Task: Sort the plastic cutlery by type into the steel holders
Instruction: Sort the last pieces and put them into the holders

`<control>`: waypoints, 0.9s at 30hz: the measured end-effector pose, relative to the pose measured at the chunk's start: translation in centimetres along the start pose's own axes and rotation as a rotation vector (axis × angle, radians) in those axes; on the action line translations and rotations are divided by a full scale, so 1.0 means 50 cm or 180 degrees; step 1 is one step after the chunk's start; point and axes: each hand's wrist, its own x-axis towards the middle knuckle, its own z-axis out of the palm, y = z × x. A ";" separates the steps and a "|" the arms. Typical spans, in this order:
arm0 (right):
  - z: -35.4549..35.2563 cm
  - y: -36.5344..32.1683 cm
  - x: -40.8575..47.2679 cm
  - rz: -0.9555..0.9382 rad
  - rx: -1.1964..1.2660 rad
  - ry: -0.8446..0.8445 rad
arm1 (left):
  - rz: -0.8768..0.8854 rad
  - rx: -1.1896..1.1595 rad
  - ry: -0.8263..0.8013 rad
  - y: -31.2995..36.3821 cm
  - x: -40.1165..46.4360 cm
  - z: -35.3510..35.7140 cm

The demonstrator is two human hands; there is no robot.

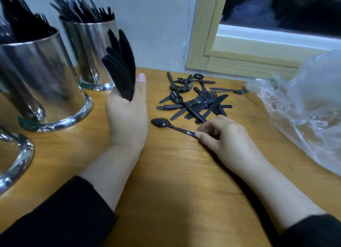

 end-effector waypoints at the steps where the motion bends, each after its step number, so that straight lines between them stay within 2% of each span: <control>1: 0.000 0.006 0.005 0.0096 -0.0024 0.0180 | -0.0016 -0.0101 -0.0026 0.002 -0.002 0.002; 4: 0.002 0.019 0.025 0.0276 -0.0218 0.0431 | -0.0308 -0.0274 -0.0238 0.007 -0.009 0.011; 9: 0.016 0.017 0.066 0.0641 -0.0684 0.0097 | -0.0594 0.0041 -0.1177 -0.009 -0.043 0.037; 13: 0.021 0.014 0.081 0.0909 -0.0950 0.0015 | -0.0666 0.0161 -0.1617 -0.018 -0.046 0.045; 19: 0.003 0.033 0.080 0.1042 -0.0524 0.0305 | -0.0749 0.0186 -0.1583 -0.036 -0.039 0.043; 27: -0.020 0.026 0.076 0.1346 -0.0023 0.0355 | -0.1248 -0.0389 -0.1085 -0.027 -0.038 0.038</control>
